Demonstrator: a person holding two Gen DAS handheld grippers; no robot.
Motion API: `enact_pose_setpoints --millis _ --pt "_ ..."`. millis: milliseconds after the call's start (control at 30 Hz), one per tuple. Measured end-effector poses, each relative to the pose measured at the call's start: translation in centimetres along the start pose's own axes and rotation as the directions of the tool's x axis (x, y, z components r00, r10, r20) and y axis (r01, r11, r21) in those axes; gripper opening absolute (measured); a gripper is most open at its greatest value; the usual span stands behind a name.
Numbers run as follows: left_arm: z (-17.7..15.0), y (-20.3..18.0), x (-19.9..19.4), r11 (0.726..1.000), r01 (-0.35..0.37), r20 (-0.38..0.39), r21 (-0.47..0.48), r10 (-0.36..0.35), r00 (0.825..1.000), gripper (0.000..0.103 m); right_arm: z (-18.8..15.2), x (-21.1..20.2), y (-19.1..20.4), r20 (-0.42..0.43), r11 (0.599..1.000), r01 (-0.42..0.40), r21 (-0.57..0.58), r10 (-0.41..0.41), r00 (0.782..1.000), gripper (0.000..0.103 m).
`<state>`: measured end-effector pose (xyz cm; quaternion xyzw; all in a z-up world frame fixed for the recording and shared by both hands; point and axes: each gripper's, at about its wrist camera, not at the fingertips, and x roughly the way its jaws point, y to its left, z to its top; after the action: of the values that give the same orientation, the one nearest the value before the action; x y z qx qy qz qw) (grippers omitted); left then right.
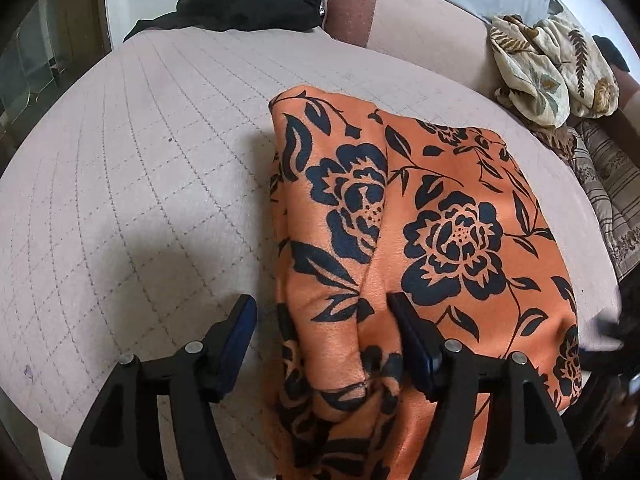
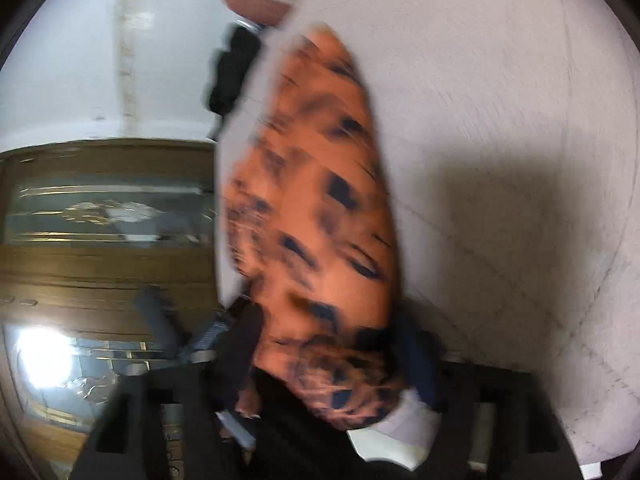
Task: Fold small clothes
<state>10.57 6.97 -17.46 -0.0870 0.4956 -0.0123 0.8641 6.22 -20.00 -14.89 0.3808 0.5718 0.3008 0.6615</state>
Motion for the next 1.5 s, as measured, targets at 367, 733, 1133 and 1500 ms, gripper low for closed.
enact_pose_setpoints --millis 367,733,1133,1500 --pt "-0.1 0.3 0.0 1.000 0.008 0.007 -0.004 -0.008 1.000 0.074 2.9 2.8 2.7 0.040 0.983 0.144 -0.115 -0.140 0.989 0.036" --pt "3.5 3.5 -3.7 0.965 0.205 0.065 -0.163 -0.197 0.978 0.072 4.2 0.7 7.8 0.161 0.960 0.179 -0.214 -0.146 0.976 0.060" --pt "10.5 4.3 4.1 0.980 0.157 -0.085 -0.120 -0.167 0.982 0.031 -0.1 6.7 8.6 0.016 0.879 0.215 -0.426 -0.230 0.973 0.064" --pt "9.0 2.4 -2.5 0.992 0.101 0.074 -0.070 -0.096 0.993 0.044 -0.2 5.6 7.7 0.004 0.894 0.193 -0.404 -0.209 0.978 0.064"
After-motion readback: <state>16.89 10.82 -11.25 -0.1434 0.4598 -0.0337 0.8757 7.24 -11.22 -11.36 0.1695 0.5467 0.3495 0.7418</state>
